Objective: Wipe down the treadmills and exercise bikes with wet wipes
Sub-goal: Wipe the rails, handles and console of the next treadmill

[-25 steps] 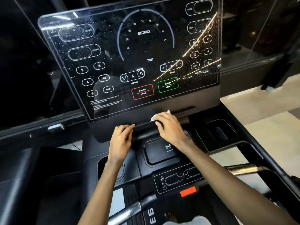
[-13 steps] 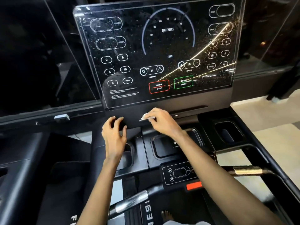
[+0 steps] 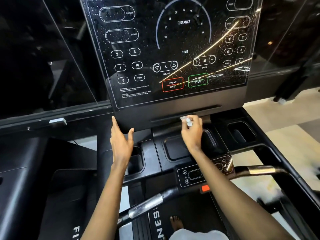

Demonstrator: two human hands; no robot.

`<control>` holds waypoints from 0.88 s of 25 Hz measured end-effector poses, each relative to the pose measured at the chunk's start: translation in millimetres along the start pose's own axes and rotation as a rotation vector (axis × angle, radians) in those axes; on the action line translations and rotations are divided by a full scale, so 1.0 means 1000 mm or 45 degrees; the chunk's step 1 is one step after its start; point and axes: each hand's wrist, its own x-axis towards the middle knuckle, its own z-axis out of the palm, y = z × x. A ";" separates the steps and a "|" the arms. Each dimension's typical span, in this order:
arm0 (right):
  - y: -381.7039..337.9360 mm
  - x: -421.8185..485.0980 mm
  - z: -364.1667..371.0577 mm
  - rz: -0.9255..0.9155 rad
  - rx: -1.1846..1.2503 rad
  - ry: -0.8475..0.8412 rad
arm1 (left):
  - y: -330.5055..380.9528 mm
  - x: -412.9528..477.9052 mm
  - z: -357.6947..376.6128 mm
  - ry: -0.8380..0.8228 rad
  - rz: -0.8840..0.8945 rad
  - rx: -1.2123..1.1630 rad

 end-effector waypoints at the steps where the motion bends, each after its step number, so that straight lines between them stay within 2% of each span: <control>1: -0.005 -0.008 0.013 -0.044 -0.004 -0.033 | 0.001 -0.001 -0.001 -0.013 -0.007 -0.014; 4: -0.026 -0.042 0.053 -0.068 0.080 -0.093 | 0.001 -0.004 -0.005 -0.045 -0.014 -0.060; 8: -0.034 -0.056 0.075 0.089 0.213 -0.106 | -0.005 0.001 -0.011 -0.075 -0.006 -0.115; 12: -0.009 -0.011 0.046 0.373 0.363 0.160 | 0.002 0.000 -0.011 -0.098 -0.055 -0.102; 16: 0.009 0.039 0.009 0.513 0.423 0.433 | 0.004 -0.005 -0.011 -0.114 -0.072 -0.144; 22: 0.015 0.067 -0.010 0.530 0.253 0.450 | 0.005 -0.006 -0.013 -0.111 -0.059 -0.144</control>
